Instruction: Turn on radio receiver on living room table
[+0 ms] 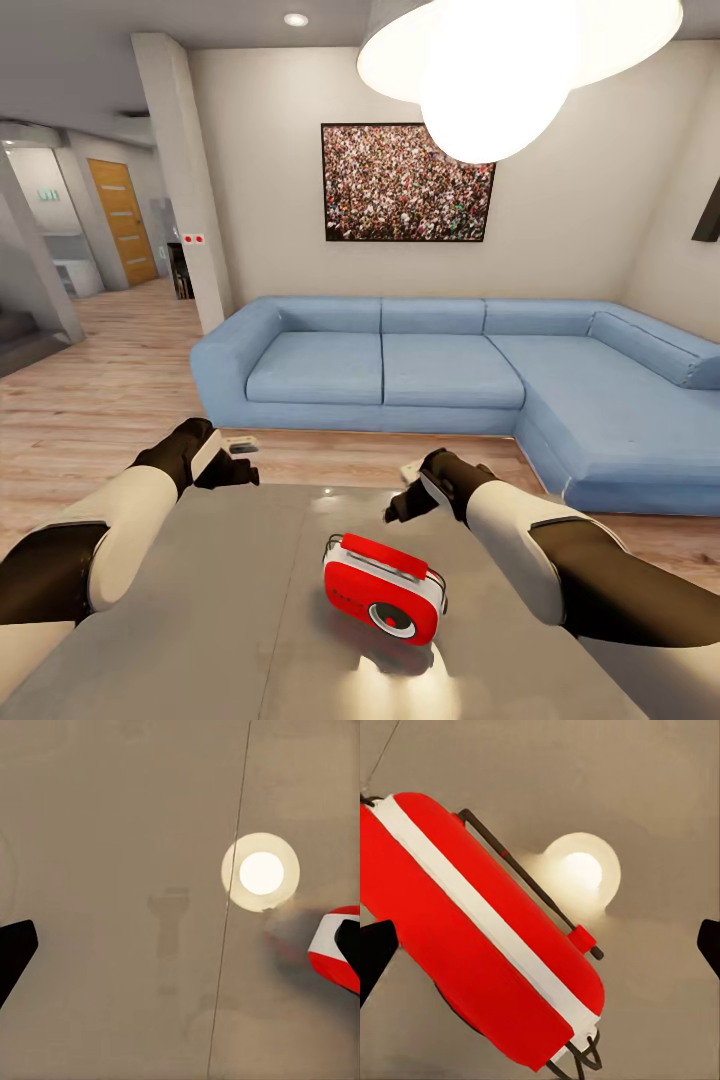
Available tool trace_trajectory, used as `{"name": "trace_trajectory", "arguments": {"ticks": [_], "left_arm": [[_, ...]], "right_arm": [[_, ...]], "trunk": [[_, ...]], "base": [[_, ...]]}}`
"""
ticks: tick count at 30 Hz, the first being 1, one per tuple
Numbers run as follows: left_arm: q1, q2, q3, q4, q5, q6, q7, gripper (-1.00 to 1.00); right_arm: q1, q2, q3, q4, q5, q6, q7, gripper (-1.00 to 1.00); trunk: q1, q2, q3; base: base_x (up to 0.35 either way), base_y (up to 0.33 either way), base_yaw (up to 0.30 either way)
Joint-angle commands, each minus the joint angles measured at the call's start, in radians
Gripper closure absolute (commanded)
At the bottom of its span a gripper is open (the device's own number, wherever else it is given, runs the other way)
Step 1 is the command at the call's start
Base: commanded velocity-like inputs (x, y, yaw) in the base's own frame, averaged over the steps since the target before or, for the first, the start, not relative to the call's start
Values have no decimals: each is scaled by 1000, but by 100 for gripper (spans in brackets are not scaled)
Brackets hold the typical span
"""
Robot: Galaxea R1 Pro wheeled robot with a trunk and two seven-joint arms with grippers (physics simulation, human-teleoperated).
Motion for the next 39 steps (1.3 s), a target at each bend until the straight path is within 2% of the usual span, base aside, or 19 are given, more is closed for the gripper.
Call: {"name": "trace_trajectory", "arguments": {"ticks": [1,4,11,28,30,39], "left_arm": [[0,0,0,0,0,0,0,-100],[0,0,-1,0,0,0,0,-100],[0,0,0,0,0,0,0,-100],[0,2,0,0,0,0,0,-100],[0,2,0,0,0,0,0,-100],[0,2,-1,0,0,0,0,-100]], "right_arm": [[0,0,0,0,0,0,12,-100],[0,0,0,0,-1,0,68,-100],[0,0,0,0,-2,0,128,-100],[18,0,0,0,-1,-4,132,-100],[38,0,0,0,0,-25,127,-100],[46,0,0,0,2,-38,94,-100]], "trunk": [[0,0,0],[0,0,0],[0,0,0],[0,0,0],[0,0,0],[0,0,0]], "base": [[0,0,0],[0,0,0],[0,0,0],[0,0,0],[0,0,0],[0,0,0]]}}
